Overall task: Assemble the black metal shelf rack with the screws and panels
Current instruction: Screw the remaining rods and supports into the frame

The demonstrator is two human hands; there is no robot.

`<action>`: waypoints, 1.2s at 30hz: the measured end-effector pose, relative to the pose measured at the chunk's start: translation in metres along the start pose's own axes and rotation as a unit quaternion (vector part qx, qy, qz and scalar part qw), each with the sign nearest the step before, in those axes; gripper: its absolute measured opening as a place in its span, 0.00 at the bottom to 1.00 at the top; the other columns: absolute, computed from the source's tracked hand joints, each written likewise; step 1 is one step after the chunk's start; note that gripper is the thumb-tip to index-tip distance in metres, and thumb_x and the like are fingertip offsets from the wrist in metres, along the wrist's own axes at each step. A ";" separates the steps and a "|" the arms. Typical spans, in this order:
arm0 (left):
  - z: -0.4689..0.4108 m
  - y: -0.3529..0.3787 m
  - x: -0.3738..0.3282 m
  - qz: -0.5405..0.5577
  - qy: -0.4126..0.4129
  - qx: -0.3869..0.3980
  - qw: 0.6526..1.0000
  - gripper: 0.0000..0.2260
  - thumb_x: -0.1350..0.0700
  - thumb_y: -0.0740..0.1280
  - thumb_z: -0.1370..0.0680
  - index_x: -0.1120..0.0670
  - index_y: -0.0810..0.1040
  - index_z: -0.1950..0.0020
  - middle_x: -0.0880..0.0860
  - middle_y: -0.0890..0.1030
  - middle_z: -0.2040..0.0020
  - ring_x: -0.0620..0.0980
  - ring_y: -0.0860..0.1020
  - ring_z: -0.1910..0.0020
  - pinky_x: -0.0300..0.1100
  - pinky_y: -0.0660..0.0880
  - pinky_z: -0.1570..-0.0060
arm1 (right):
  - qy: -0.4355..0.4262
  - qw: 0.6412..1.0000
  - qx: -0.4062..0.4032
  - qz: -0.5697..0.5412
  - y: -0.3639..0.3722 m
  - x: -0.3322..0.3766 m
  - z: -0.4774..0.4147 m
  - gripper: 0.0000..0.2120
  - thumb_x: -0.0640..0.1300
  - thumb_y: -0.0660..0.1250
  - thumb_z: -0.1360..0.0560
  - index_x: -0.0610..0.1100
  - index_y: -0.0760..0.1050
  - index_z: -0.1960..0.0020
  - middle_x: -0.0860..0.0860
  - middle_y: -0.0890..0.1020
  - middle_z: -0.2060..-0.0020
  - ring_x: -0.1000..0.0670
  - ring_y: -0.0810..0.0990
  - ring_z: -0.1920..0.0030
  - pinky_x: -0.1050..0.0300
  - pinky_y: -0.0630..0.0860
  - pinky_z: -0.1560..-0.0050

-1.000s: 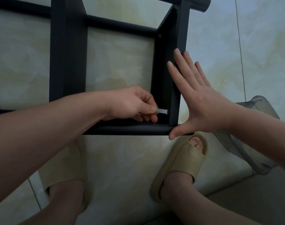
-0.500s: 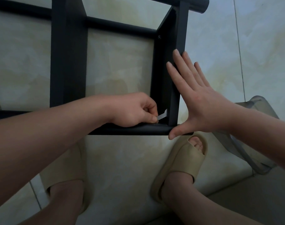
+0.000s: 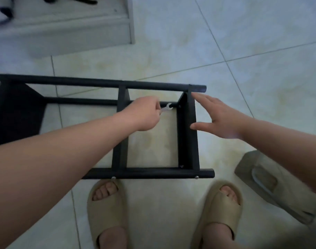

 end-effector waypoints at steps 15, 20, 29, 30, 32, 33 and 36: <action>-0.111 -0.020 0.007 -0.142 -0.037 0.008 0.989 0.04 0.63 0.53 0.22 0.56 0.59 0.49 0.55 0.71 0.59 0.59 0.71 0.61 0.49 0.65 0.62 | 0.082 0.988 0.059 0.115 -0.017 -0.019 -0.097 0.47 0.64 0.74 0.29 0.56 0.52 0.19 0.54 0.65 0.25 0.46 0.63 0.26 0.48 0.68 0.33; -0.079 -0.028 -0.003 -0.099 -0.020 -0.020 0.995 0.03 0.63 0.53 0.19 0.56 0.61 0.47 0.52 0.74 0.61 0.53 0.71 0.65 0.49 0.63 0.57 | 0.081 0.984 0.021 0.160 -0.027 0.007 -0.062 0.44 0.64 0.74 0.30 0.52 0.58 0.22 0.50 0.68 0.30 0.44 0.67 0.31 0.49 0.70 0.36; 0.061 -0.063 -0.043 -0.122 0.045 -0.058 0.990 0.01 0.59 0.53 0.18 0.55 0.63 0.47 0.54 0.77 0.55 0.59 0.74 0.56 0.51 0.68 0.53 | 0.076 0.979 -0.119 0.146 -0.039 0.070 0.059 0.27 0.45 0.68 0.20 0.48 0.63 0.25 0.48 0.69 0.32 0.43 0.67 0.34 0.51 0.74 0.41; 0.077 -0.059 -0.045 -0.124 0.051 -0.059 0.989 0.01 0.58 0.53 0.17 0.55 0.63 0.47 0.54 0.77 0.55 0.59 0.74 0.57 0.51 0.69 0.54 | 0.077 0.977 -0.132 0.148 -0.032 0.075 0.074 0.24 0.43 0.67 0.20 0.48 0.64 0.26 0.48 0.70 0.33 0.43 0.68 0.35 0.51 0.74 0.42; 0.108 -0.046 -0.049 -0.119 0.061 -0.075 0.988 0.02 0.58 0.53 0.17 0.54 0.64 0.47 0.54 0.78 0.55 0.58 0.76 0.57 0.53 0.71 0.50 | 0.077 0.973 -0.156 0.154 -0.015 0.083 0.103 0.20 0.43 0.66 0.20 0.47 0.67 0.30 0.49 0.72 0.36 0.44 0.69 0.38 0.53 0.73 0.44; 0.122 -0.039 -0.050 -0.118 0.065 -0.087 0.987 0.02 0.58 0.53 0.17 0.54 0.64 0.47 0.54 0.79 0.55 0.58 0.76 0.57 0.54 0.72 0.48 | 0.078 0.971 -0.168 0.151 -0.005 0.087 0.117 0.19 0.43 0.67 0.20 0.47 0.68 0.31 0.49 0.72 0.38 0.44 0.70 0.39 0.53 0.72 0.44; 0.162 -0.014 -0.049 -0.127 0.077 -0.120 0.982 0.02 0.57 0.54 0.17 0.52 0.64 0.48 0.51 0.78 0.55 0.54 0.74 0.58 0.51 0.70 0.48 | 0.089 0.969 -0.187 0.136 0.020 0.099 0.156 0.16 0.42 0.69 0.22 0.47 0.70 0.36 0.49 0.74 0.41 0.43 0.71 0.41 0.52 0.72 0.47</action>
Point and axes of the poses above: each hand's wrist, its own z-axis away from the middle knuckle, its own y-axis out of the palm, x = y × z, the point moved 1 cm from there along -z, towards the middle knuckle
